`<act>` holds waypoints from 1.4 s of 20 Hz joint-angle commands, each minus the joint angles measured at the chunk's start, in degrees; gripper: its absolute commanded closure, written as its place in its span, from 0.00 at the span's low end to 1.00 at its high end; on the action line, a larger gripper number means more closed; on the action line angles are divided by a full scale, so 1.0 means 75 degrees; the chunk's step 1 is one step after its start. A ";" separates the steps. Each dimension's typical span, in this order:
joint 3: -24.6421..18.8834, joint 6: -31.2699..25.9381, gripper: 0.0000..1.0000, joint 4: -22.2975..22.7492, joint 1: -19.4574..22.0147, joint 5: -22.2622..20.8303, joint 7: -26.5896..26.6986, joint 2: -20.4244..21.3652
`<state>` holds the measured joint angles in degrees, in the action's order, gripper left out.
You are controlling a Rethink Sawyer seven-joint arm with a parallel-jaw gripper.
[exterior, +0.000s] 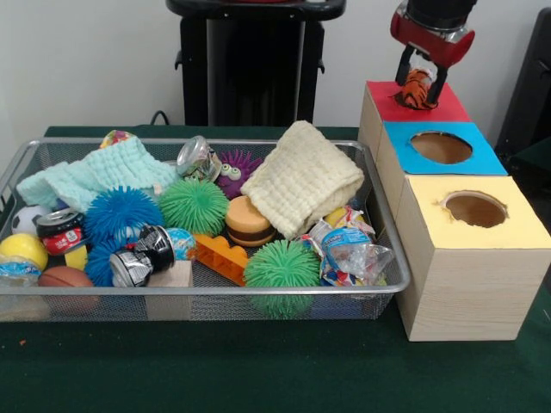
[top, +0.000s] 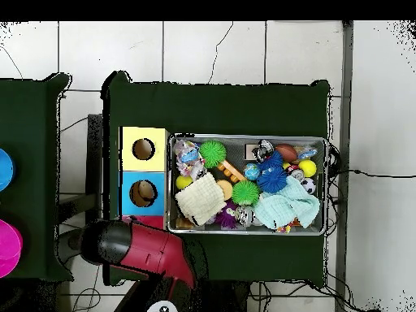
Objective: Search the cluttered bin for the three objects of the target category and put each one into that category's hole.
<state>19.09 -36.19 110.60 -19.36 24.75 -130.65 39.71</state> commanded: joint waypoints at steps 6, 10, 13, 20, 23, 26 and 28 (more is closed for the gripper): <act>0.0447 -0.1048 0.00 -0.1079 -0.0038 -0.0631 -0.1409 -0.0002; 0.0604 -0.1403 0.00 -0.1393 -0.0108 -0.0742 -0.1463 0.0006; 0.0672 -0.1709 0.00 -0.1585 -0.0148 -0.0819 -0.1459 0.0058; 0.0453 -0.1892 1.00 -0.1430 -0.0003 -0.0839 -0.1202 0.0178; 0.0352 -0.1891 1.00 -0.1269 0.0025 -0.0737 -0.1204 0.0213; 0.0323 -0.1765 1.00 -0.1068 -0.0023 -0.0692 -0.1306 0.0129; 0.0115 -0.1493 1.00 -0.0634 0.0063 -0.0287 -0.1506 0.0139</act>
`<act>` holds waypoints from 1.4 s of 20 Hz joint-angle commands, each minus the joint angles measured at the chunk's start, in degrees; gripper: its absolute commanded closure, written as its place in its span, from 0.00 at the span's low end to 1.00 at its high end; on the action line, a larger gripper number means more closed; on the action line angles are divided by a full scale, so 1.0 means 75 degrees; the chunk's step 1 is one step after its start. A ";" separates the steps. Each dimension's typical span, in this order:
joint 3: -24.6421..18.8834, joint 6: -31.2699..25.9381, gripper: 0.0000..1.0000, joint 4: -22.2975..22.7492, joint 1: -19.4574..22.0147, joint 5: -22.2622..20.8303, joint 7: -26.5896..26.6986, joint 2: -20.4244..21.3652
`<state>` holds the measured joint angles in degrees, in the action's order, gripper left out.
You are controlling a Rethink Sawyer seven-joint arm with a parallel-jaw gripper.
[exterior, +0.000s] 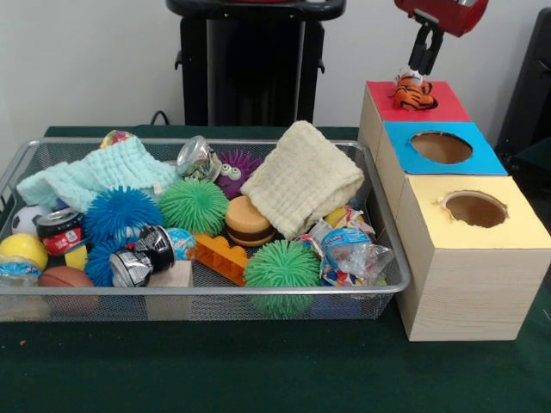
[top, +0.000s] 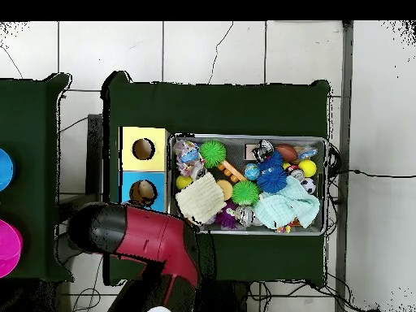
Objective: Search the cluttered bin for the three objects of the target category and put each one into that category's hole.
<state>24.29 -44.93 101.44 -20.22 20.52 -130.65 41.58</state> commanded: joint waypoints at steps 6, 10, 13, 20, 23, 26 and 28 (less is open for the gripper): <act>-0.0590 0.0007 1.00 0.0875 0.0140 0.0171 -0.1535 -0.0517; -0.0716 0.0299 1.00 0.0997 0.0201 0.0201 -0.1476 -0.0815; -0.0853 0.0375 1.00 0.1064 0.0252 0.0297 -0.1431 -0.0962; -0.1435 0.0138 1.00 0.1289 0.0590 0.0750 -0.1066 -0.0959; -0.1569 -0.0152 1.00 0.1076 0.0629 0.0794 -0.1119 -0.0961; -0.1686 -0.1115 1.00 0.0762 0.0708 0.0777 -0.1268 -0.0673; -0.1727 -0.1664 1.00 0.0593 0.0742 0.0745 -0.1405 -0.0477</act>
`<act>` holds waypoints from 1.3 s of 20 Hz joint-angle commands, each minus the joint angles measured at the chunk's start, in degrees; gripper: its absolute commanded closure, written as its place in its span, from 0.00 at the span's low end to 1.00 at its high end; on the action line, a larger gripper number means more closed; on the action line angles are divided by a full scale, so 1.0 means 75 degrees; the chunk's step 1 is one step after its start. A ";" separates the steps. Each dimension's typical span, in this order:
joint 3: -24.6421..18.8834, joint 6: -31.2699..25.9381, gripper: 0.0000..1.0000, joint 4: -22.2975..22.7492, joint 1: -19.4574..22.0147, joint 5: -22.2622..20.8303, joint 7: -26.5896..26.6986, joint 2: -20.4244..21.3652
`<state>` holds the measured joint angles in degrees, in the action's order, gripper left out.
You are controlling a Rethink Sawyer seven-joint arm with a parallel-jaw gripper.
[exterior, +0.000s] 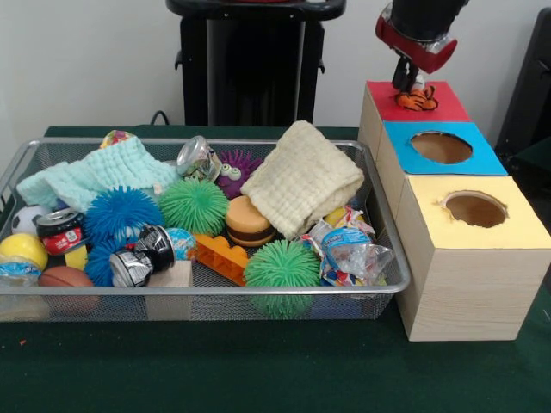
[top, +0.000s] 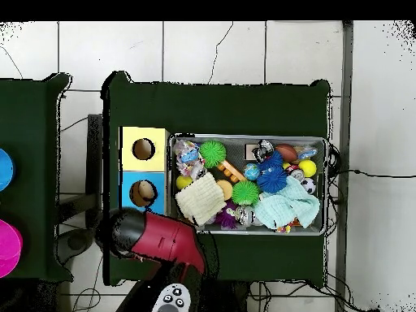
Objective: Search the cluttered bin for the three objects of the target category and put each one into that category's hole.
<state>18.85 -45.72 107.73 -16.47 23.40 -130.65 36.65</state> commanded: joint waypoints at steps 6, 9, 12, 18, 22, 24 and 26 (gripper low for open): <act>-0.0976 -0.2197 1.00 -0.0436 0.0326 0.0203 -0.1462 0.0434; -0.1070 -0.2222 1.00 -0.0540 0.0512 0.0190 -0.1168 0.0377; -0.1096 -0.1753 1.00 -0.0770 0.0747 -0.0161 -0.0506 0.0065; -0.0880 -0.0778 1.00 -0.1258 0.0881 -0.0933 -0.0093 -0.0385; -0.0794 -0.1128 1.00 -0.1478 0.0743 -0.1212 -0.0330 -0.0188; -0.0553 -0.0948 1.00 -0.1768 0.0647 -0.1569 -0.0436 -0.0179; -0.0255 -0.0743 1.00 -0.2106 0.0509 -0.1991 -0.0502 -0.0128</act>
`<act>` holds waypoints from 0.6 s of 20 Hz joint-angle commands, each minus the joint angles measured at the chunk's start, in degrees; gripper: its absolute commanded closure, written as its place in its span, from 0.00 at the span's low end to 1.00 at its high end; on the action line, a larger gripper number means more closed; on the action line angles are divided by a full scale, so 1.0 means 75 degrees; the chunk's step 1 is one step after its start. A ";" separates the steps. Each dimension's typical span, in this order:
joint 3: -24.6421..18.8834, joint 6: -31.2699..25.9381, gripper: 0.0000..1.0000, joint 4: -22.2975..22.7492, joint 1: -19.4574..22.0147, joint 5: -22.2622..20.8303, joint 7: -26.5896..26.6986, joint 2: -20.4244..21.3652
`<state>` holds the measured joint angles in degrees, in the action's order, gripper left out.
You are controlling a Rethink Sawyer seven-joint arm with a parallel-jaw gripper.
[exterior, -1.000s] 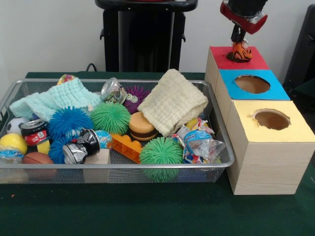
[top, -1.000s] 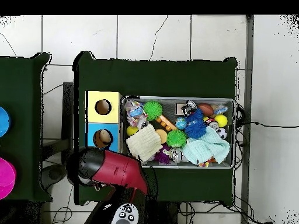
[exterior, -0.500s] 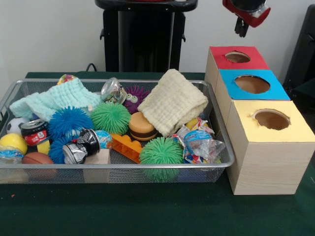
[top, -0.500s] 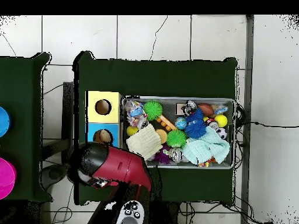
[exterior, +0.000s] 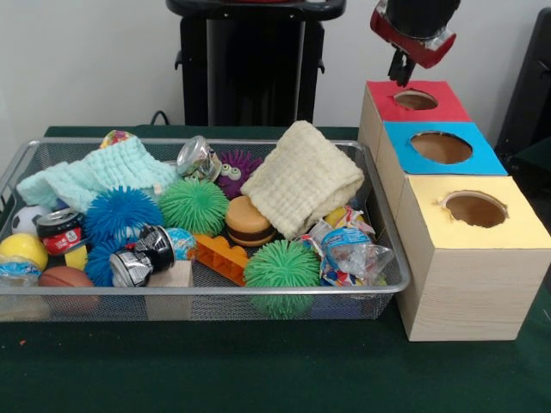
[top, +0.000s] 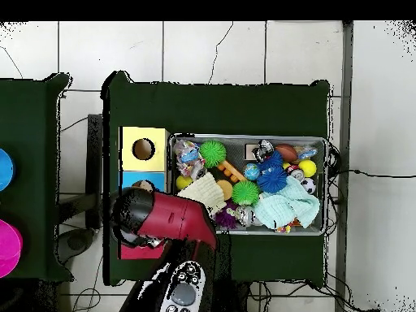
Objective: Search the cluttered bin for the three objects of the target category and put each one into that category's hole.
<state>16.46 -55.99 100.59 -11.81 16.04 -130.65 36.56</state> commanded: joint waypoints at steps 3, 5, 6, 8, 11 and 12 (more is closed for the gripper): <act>0.0331 0.0678 1.00 -0.1444 -0.0175 -0.1465 -0.0514 0.0022; 0.0649 0.0739 1.00 -0.1565 -0.0310 -0.1744 -0.0767 0.0139; 0.1054 0.1035 1.00 -0.1691 -0.0526 -0.1987 -0.1172 0.0141; 0.1917 0.1437 1.00 -0.2086 -0.0995 -0.2495 -0.2000 -0.0043; 0.2966 0.2174 1.00 -0.2466 -0.1518 -0.2987 -0.2868 -0.0421; 0.3315 0.2396 1.00 -0.2538 -0.1682 -0.3044 -0.3187 -0.0602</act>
<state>30.15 -47.82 89.43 -20.86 -0.47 -131.95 35.73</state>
